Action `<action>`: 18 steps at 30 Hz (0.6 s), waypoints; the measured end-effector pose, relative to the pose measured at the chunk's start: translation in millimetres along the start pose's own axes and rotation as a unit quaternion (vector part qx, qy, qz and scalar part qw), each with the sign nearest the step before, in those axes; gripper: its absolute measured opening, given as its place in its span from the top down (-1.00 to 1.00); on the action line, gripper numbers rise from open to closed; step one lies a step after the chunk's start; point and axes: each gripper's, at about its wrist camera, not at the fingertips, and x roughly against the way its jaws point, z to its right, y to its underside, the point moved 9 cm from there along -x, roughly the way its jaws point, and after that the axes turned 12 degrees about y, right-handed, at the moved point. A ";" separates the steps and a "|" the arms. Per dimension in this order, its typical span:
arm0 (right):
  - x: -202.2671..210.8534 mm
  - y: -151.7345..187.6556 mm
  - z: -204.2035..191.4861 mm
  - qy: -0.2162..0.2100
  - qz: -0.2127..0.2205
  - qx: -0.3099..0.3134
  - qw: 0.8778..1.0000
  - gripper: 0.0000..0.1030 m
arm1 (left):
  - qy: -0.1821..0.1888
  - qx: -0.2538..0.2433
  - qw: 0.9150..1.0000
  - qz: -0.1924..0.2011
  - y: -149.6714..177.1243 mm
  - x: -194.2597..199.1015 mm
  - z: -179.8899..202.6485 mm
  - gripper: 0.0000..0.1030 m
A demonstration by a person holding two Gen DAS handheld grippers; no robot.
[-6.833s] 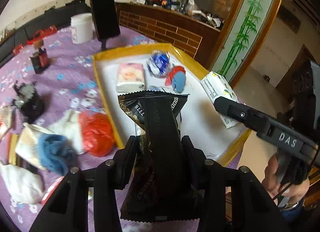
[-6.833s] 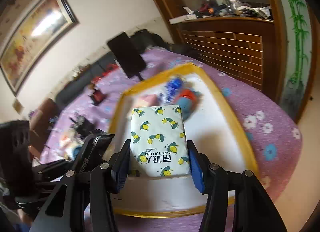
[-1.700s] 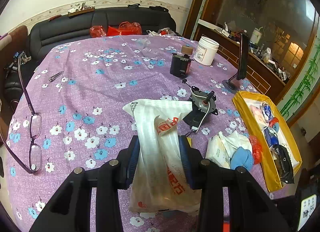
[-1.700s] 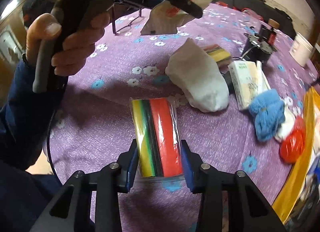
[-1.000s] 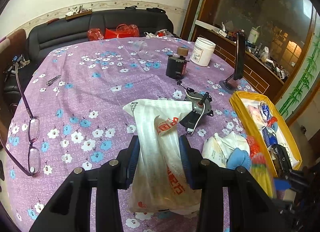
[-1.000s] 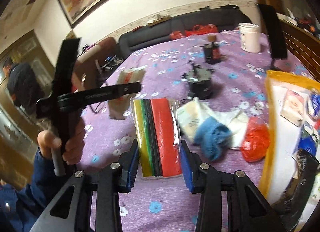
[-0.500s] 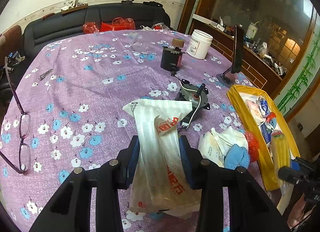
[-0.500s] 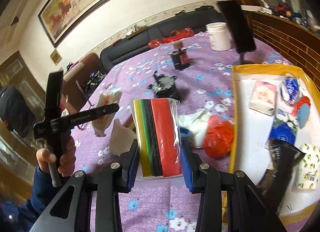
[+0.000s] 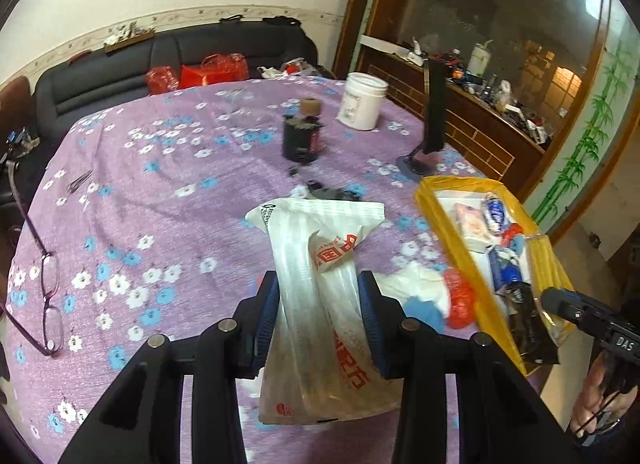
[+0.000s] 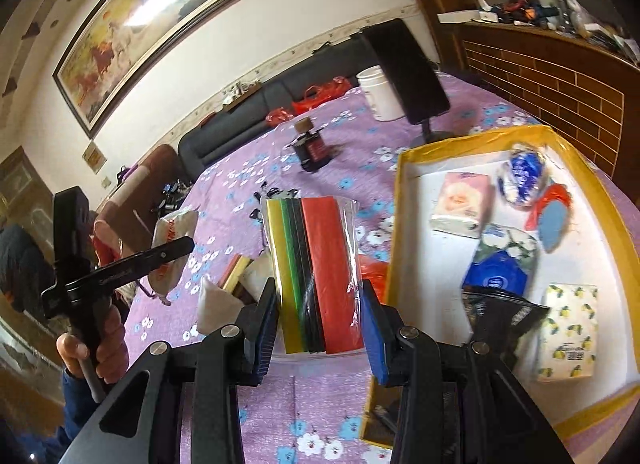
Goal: Organize soft objects
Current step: 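Carry the sponge pack into the tray with right tool while left releases the white bag there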
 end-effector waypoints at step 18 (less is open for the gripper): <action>33.7 -8.0 89.5 0.043 0.032 -0.067 0.996 0.19 | 0.088 -0.074 0.992 -0.055 -4.1 -71.9 157.0 0.25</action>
